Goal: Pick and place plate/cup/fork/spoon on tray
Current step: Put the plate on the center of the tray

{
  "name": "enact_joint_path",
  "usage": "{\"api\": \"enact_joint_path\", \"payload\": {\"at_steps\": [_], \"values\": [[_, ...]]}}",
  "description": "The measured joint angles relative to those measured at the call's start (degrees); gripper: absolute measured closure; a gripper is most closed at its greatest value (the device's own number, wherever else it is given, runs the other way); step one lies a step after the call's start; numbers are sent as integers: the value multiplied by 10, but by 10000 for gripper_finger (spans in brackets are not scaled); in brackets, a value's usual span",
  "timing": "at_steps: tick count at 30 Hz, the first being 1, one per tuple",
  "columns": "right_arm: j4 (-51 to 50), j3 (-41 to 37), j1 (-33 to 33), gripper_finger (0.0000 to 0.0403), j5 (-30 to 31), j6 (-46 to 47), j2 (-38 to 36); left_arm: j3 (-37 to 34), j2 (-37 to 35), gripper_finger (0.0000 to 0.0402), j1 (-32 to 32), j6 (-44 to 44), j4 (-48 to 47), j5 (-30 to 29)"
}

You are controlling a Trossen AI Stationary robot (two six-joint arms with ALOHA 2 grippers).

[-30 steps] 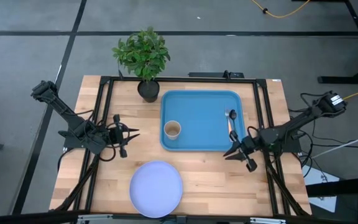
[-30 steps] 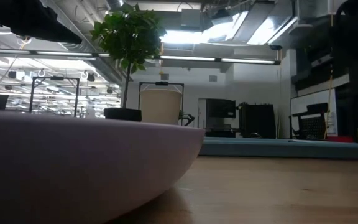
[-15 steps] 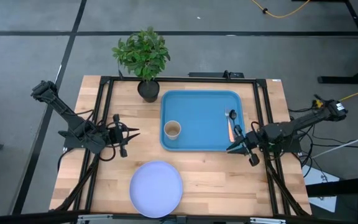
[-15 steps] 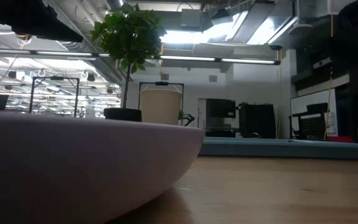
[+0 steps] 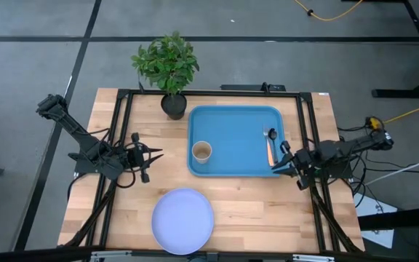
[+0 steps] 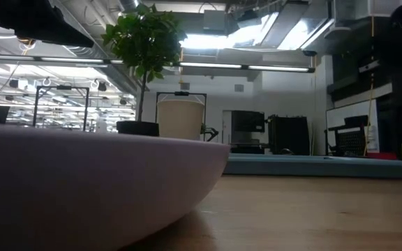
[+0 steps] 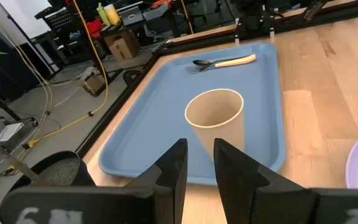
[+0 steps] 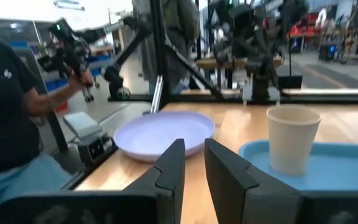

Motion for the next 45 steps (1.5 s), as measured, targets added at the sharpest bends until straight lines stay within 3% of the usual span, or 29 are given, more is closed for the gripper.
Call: {"api": "enact_joint_path", "payload": {"at_steps": [11,18,22,34,45], "values": [[-17,1,-3,336,50,16,-26,0,0,329,0,0,-3,0],[-27,1,-3,336,0,-24,-25,0,0,329,0,-3,-3,4],[-27,1,-12,336,0,-63,-25,0,0,329,0,-3,-3,5],[-27,1,-100,336,0,-59,-22,0,0,329,0,0,-2,0],[-27,1,-107,336,0,-44,-7,-1,0,329,0,-42,5,48]]}}
